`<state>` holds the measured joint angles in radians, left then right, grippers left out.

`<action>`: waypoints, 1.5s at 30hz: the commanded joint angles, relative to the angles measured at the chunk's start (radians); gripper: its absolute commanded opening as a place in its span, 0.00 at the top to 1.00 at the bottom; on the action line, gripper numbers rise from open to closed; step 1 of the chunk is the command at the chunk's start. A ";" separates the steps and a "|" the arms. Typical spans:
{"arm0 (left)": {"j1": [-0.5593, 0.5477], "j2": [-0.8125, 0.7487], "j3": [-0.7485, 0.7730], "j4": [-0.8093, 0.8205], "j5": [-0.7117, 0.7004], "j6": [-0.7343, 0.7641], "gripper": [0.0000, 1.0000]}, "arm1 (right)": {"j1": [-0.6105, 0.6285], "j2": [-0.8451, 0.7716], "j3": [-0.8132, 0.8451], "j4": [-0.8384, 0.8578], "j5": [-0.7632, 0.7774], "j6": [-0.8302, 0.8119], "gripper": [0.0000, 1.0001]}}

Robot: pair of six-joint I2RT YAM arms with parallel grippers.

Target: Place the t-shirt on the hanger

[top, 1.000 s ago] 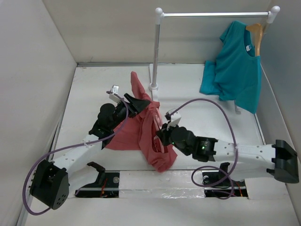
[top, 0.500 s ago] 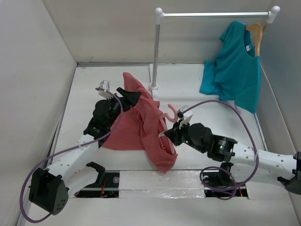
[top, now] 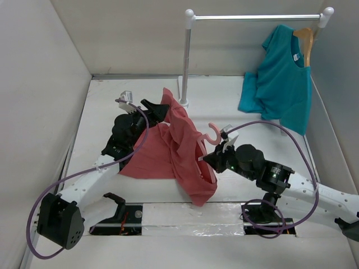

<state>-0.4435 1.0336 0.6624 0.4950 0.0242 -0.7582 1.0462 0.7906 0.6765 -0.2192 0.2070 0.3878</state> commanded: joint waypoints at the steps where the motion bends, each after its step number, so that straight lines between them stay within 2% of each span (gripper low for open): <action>1: 0.003 0.008 0.028 0.126 0.095 0.051 0.29 | -0.008 -0.008 0.055 -0.003 -0.031 -0.032 1.00; 5: -0.037 0.017 0.034 0.142 0.122 0.129 0.39 | -0.017 -0.007 0.064 -0.012 -0.024 -0.032 1.00; 8: -0.046 0.008 -0.004 0.195 0.157 0.132 0.45 | -0.028 0.004 0.070 -0.017 -0.031 -0.035 1.00; 13: -0.046 0.026 -0.015 0.214 0.241 0.148 0.45 | -0.046 0.015 0.060 0.007 -0.064 -0.036 1.00; 16: -0.046 0.062 0.009 0.188 0.264 0.155 0.52 | -0.046 0.022 0.064 0.014 -0.066 -0.032 1.00; 19: -0.046 0.068 0.011 0.207 0.267 0.151 0.64 | -0.046 0.029 0.074 0.008 -0.063 -0.040 1.00; 20: -0.046 0.071 0.016 0.211 0.270 0.152 0.65 | -0.046 0.027 0.077 0.001 -0.055 -0.033 1.00; 24: -0.046 0.094 0.059 0.132 0.246 0.166 0.64 | -0.055 0.009 0.078 0.007 -0.055 -0.036 1.00; 31: -0.046 0.103 0.048 0.184 0.276 0.146 0.63 | -0.066 0.010 0.090 0.000 -0.072 -0.041 1.00; 32: -0.046 0.105 0.051 0.182 0.276 0.146 0.66 | -0.066 0.013 0.093 -0.002 -0.072 -0.040 1.00; 33: -0.046 0.106 0.068 0.169 0.276 0.154 0.73 | -0.066 0.013 0.097 0.003 -0.077 -0.037 1.00; 34: -0.046 0.103 0.071 0.168 0.276 0.154 0.73 | -0.066 0.010 0.094 0.012 -0.080 -0.036 1.00; 35: -0.046 0.100 0.069 0.175 0.273 0.152 0.86 | -0.066 0.009 0.090 0.017 -0.084 -0.040 1.00; 38: -0.046 0.077 0.069 0.214 0.255 0.129 1.00 | -0.066 0.012 0.090 -0.002 -0.072 -0.035 1.00; 41: -0.046 0.066 0.112 0.186 0.234 0.123 1.00 | -0.066 0.016 0.069 -0.002 -0.093 -0.030 1.00; 45: -0.046 0.078 0.190 0.103 0.136 0.132 1.00 | -0.066 0.029 0.077 -0.074 -0.144 -0.024 1.00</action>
<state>-0.4900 1.1374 0.7620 0.5903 0.2375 -0.6327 0.9874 0.8207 0.7082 -0.2863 0.1116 0.3695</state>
